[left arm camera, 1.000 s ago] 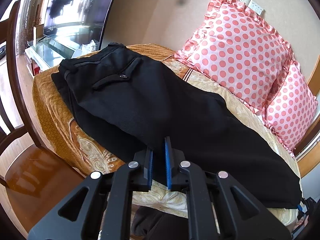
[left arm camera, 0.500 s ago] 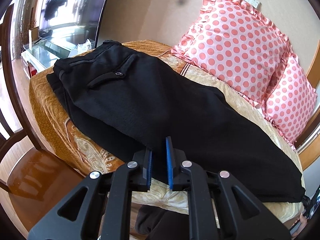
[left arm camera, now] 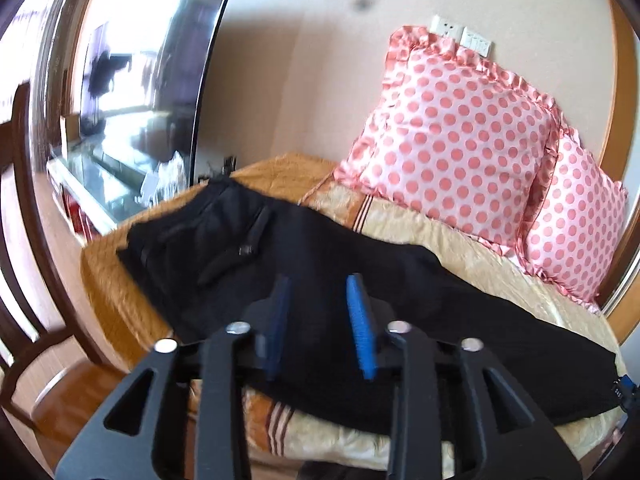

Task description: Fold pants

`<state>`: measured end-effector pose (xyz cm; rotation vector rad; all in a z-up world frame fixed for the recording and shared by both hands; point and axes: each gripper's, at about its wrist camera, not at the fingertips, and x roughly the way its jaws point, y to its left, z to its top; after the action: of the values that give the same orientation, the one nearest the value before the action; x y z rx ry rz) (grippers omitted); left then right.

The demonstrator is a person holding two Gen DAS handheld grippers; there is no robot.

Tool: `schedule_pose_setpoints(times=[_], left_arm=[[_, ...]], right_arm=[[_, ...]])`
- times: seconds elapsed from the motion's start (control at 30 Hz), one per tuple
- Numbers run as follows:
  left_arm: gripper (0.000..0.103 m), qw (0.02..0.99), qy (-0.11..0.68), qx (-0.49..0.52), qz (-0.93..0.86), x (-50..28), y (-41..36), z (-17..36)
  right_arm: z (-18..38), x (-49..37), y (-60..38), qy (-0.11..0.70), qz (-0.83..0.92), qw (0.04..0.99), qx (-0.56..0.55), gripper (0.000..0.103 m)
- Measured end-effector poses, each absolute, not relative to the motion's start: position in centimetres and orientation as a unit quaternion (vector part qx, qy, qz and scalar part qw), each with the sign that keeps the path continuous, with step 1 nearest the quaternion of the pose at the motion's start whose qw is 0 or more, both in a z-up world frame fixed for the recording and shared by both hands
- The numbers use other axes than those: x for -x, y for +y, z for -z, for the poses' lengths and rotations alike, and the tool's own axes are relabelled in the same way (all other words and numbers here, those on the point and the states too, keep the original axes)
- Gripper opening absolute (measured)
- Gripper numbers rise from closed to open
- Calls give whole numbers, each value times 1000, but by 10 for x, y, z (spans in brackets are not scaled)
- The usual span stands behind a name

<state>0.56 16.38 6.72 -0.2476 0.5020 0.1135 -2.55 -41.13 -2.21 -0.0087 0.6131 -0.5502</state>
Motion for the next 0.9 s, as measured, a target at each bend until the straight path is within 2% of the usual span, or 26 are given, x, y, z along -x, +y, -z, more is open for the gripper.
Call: schedule_pose_setpoints(times=[0.1,0.3,0.43,0.5,0.63,0.7,0.9], left_arm=[[46,952,281,81,-88,-25,166,-54],[47,923,348,80,-143,-39,193,-7],[48,933,324,73,-135,-29,195,-5],[55,936,317,85,-127,-26,194,-7],[56,940,306,98,-114,-26,190,-15],[61,943,300,93,-110,-25,185,-18],[66,949,286,82,-99,-23,174,-29]], right_arm=[[36,13,-404,330,247,911,15,57],[39,20,-411,333,229,914,-29,59],[28,56,-436,293,288,910,-57,62],[23,73,-458,276,330,899,-79,70],[29,97,-518,277,383,866,-162,70],[34,101,-534,276,382,860,-197,70],[47,91,-545,278,367,859,-224,71]])
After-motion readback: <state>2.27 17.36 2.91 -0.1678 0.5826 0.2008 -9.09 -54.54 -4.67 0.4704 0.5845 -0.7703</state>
